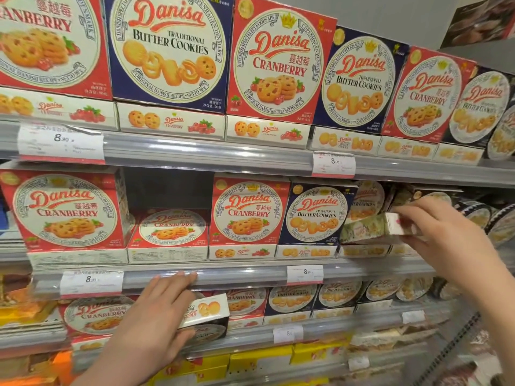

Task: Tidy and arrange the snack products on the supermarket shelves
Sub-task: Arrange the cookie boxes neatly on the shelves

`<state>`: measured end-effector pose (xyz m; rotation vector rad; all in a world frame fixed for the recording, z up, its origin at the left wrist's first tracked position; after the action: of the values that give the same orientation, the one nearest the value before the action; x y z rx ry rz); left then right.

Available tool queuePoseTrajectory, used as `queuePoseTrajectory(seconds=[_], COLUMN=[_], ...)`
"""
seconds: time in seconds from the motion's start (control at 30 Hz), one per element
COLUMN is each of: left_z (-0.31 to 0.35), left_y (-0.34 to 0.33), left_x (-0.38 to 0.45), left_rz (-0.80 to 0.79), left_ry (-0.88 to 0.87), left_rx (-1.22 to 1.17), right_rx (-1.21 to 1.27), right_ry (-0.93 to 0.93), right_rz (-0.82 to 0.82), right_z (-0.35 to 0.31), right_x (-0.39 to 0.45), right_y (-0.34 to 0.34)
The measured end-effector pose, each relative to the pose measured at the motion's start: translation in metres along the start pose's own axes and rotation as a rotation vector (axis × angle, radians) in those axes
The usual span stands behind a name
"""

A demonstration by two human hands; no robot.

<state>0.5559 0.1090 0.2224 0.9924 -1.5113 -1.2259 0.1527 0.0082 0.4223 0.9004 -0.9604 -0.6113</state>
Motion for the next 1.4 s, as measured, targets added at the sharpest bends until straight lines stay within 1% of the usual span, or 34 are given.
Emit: queuePoseTrajectory(seconds=[0.07, 0.17, 0.23, 0.33, 0.47, 0.57, 0.73, 0.87, 0.93, 1.07, 1.17, 1.2, 1.4], left_z=[0.001, 0.002, 0.003, 0.002, -0.004, -0.017, -0.049, -0.068, -0.071, -0.075, -0.074, -0.074, -0.075], left_y=[0.003, 0.006, 0.006, 0.002, -0.004, -0.006, -0.009, -0.018, -0.024, -0.023, -0.015, -0.015, -0.016], left_x=[-0.001, -0.002, -0.003, -0.006, -0.017, -0.03, -0.055, -0.066, -0.069, -0.074, -0.075, -0.075, -0.077], left_rz=[-0.003, -0.014, -0.036, -0.076, -0.104, -0.087, -0.08, -0.136, -0.157, -0.143, -0.065, -0.068, -0.068], left_ry=[0.004, 0.008, 0.01, 0.008, 0.006, 0.062, 0.171, 0.215, 0.207, 0.205, 0.167, 0.152, 0.154], left_rx=[-0.011, -0.003, -0.008, -0.001, 0.06, 0.075, 0.069, 0.07, 0.049, -0.068, -0.147, -0.182, -0.217], right_rx=[0.0, 0.08, 0.175, 0.368, 0.519, 0.599, 0.614, 0.603, 0.578, 0.514, 0.481, 0.468, 0.388], right_ry=[0.038, 0.104, 0.18, 0.275, 0.375, 0.438, 0.506, 0.544, 0.555, 0.533, 0.504, 0.495, 0.473], right_rz=[-0.028, -0.063, -0.093, -0.189, -0.286, -0.221, 0.007, 0.126, 0.149, 0.175, 0.178, 0.182, 0.172], right_z=[-0.009, -0.035, -0.061, -0.104, -0.159, -0.194, -0.242, -0.282, -0.301, -0.326, -0.335, -0.338, -0.357], right_x=[-0.01, -0.02, -0.025, -0.025, -0.019, -0.01, 0.014, 0.035, 0.046, 0.063, 0.071, 0.073, 0.087], right_y=[0.005, 0.016, 0.019, 0.009, -0.004, 0.008, 0.045, 0.068, 0.073, 0.077, 0.078, 0.077, 0.069])
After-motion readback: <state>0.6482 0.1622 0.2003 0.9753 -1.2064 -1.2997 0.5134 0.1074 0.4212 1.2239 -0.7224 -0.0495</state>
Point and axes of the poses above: each hand's wrist, its own x-axis towards the middle knuckle, its own y-axis out of the back of the hand, z = x × y, the point moved 8 cm from there along x, towards the middle knuckle, and after that the axes turned 14 degrees about -z, right-handed, at the moved point
